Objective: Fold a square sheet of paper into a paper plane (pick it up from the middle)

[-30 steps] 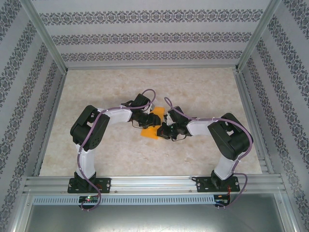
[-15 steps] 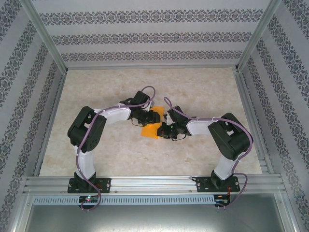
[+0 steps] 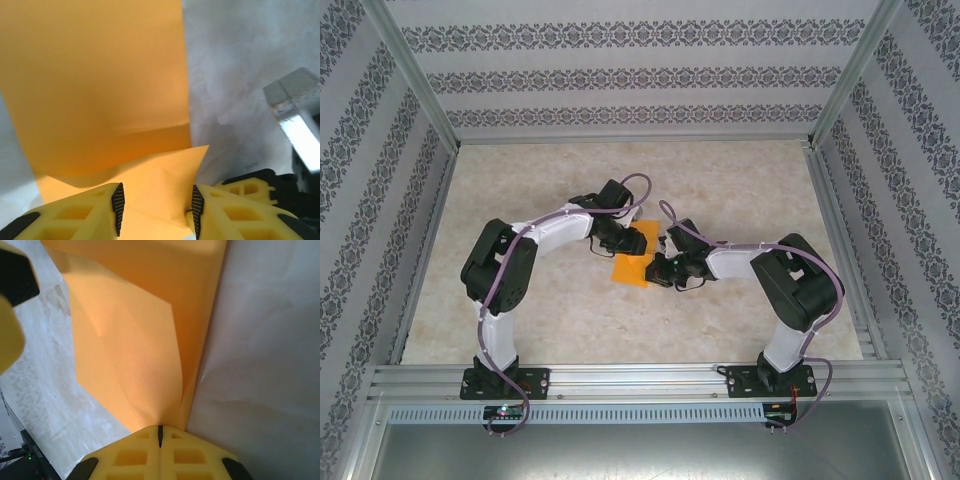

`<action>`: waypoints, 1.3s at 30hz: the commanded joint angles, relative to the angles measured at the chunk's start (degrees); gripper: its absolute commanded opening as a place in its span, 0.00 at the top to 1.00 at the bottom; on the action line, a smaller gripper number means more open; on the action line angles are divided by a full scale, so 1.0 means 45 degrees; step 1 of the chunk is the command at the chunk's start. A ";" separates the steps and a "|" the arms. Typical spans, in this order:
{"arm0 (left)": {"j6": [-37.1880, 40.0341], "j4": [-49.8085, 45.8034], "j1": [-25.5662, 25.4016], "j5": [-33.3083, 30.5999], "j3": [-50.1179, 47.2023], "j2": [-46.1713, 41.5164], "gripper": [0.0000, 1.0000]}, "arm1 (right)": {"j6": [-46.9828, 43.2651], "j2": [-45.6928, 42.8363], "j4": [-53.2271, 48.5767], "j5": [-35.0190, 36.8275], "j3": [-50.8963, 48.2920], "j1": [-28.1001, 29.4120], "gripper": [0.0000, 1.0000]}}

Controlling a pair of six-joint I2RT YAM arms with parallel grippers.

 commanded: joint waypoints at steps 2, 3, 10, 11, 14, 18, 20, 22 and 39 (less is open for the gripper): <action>0.1355 -0.0912 0.0201 -0.0489 0.0640 0.0642 0.57 | -0.0086 -0.0143 -0.0034 0.0263 0.0109 -0.0036 0.97; 0.1415 -0.0955 0.0208 -0.0525 0.0699 0.0767 0.58 | -0.0087 -0.0204 -0.0030 0.0254 0.0109 -0.0037 0.97; 0.1583 -0.0907 0.0248 -0.0679 0.0853 0.1298 0.59 | -0.0085 -0.0565 -0.0128 0.0215 0.0265 -0.0115 0.95; 0.1550 -0.0872 0.0247 -0.0693 0.0891 0.1349 0.59 | -0.0103 -0.0619 -0.0133 0.0180 0.0292 -0.0152 0.95; 0.1499 -0.0872 0.0243 -0.0661 0.0949 0.1474 0.59 | -0.0198 -0.0722 -0.0173 0.0222 0.0466 -0.0276 0.91; 0.1438 -0.0770 0.0263 -0.0658 0.0914 0.1554 0.59 | -0.0459 -0.0610 -0.0410 0.0234 0.0818 -0.0609 0.87; 0.1397 -0.0702 0.0269 -0.0681 0.0875 0.1608 0.59 | -0.0693 -0.0511 -0.0673 0.0289 0.1063 -0.0792 0.85; 0.1337 -0.0600 0.0266 -0.0673 0.0818 0.1632 0.59 | -0.0946 -0.0357 -0.0928 0.0299 0.1344 -0.0977 0.82; 0.1025 -0.0124 0.0425 -0.0367 0.0268 0.1433 0.62 | -0.2271 0.1784 -0.2190 -0.0245 0.3567 -0.1736 0.75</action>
